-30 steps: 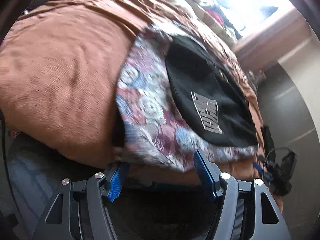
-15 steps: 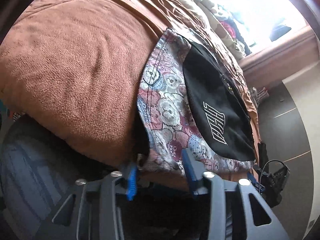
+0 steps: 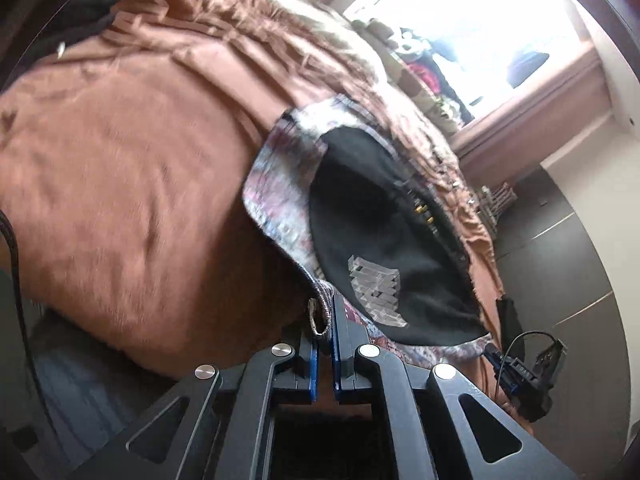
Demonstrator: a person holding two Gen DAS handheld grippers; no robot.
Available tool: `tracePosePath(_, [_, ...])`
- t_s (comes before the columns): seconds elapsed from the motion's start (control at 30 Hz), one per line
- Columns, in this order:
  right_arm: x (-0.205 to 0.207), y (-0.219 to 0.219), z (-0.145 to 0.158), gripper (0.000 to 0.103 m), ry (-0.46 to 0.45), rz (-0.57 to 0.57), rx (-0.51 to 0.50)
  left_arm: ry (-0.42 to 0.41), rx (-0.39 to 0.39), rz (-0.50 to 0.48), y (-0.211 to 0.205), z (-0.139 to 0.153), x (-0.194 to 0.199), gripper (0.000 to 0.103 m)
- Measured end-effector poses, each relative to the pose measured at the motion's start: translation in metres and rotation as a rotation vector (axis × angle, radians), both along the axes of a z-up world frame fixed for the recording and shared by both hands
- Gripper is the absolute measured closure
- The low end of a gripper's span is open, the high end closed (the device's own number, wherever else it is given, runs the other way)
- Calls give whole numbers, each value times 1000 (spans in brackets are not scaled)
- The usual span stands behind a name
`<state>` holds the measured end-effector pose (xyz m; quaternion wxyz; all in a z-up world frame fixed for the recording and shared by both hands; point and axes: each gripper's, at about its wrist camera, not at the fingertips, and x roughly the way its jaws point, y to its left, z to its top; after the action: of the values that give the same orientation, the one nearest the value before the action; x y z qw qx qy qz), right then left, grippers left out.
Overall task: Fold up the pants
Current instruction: 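Grasp the floral hem edge with left tool while right tool grasps the waistband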
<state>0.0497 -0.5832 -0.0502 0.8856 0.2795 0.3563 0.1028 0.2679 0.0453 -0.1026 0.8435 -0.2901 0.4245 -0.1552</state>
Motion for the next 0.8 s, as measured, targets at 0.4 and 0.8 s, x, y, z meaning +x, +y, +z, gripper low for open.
tracePosePath(0.4, [-1, -15, 14, 98, 35, -55, 21, -104, -20, -52, -18, 43, 34, 98])
tracePosePath(0.8, [12, -26, -23, 43, 113, -102, 180, -138, -17, -72, -21, 62, 55, 98])
